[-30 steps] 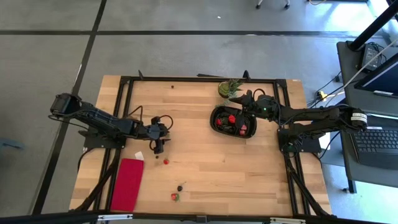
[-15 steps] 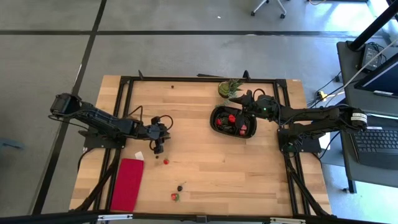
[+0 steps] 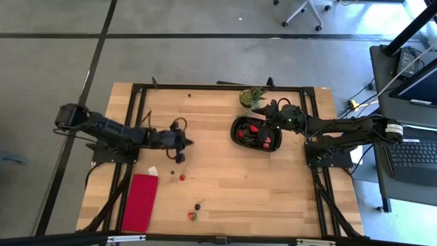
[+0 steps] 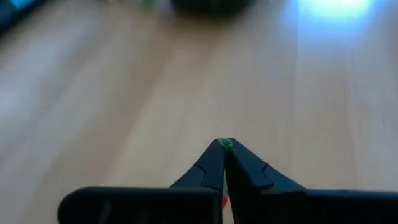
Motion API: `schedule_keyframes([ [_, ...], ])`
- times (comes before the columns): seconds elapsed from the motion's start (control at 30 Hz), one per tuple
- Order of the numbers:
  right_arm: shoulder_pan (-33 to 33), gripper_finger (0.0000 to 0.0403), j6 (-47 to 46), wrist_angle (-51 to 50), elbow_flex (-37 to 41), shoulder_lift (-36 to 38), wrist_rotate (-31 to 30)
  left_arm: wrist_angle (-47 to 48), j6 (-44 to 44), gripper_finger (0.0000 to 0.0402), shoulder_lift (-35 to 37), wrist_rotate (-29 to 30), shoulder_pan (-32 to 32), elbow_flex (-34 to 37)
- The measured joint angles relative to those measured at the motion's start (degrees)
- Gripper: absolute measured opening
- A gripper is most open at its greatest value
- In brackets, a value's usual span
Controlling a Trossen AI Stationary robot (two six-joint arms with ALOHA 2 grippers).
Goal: Pick and placing Produce into tupperware
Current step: Put the red strawberry into the of the black bin
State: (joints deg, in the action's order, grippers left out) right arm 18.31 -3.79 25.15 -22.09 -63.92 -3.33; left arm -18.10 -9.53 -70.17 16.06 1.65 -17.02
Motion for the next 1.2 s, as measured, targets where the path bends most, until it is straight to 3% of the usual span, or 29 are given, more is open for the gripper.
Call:
schedule_keyframes([
  [0.1, 0.0, 0.0268, 0.0, 0.1, 0.0, 0.0, 0.0, -10.4, 3.0, 0.0004, 0.0, -1.4, -3.1, 0.0],
  [0.2, 0.0, 0.0268, 0.0, 0.1, 0.0, 0.0, 0.0, -19.2, 6.5, 0.0002, 0.0, -8.0, -6.3, -0.4],
  [0.43, 0.0, 0.0268, 0.0, 0.3, 0.0, 0.0, 0.0, -20.4, 12.5, 0.0002, -3.6, -11.0, -9.4, -8.9],
  [0.77, 0.0, 0.0268, -1.1, 0.2, 0.0, 0.0, 0.0, -21.0, 17.6, 0.0001, -27.9, -21.3, -12.4, -29.3],
  [0.9, 0.0, 0.0268, -2.2, -0.3, 0.0, 0.0, 0.0, -25.1, 16.4, 0.0001, -37.4, -28.5, -13.8, -34.7],
  [1.2, 0.0, 0.0268, -1.9, -1.3, 0.0, 0.0, 0.0, -26.5, 15.8, 0.0001, -46.3, -29.3, -14.9, -41.4],
])
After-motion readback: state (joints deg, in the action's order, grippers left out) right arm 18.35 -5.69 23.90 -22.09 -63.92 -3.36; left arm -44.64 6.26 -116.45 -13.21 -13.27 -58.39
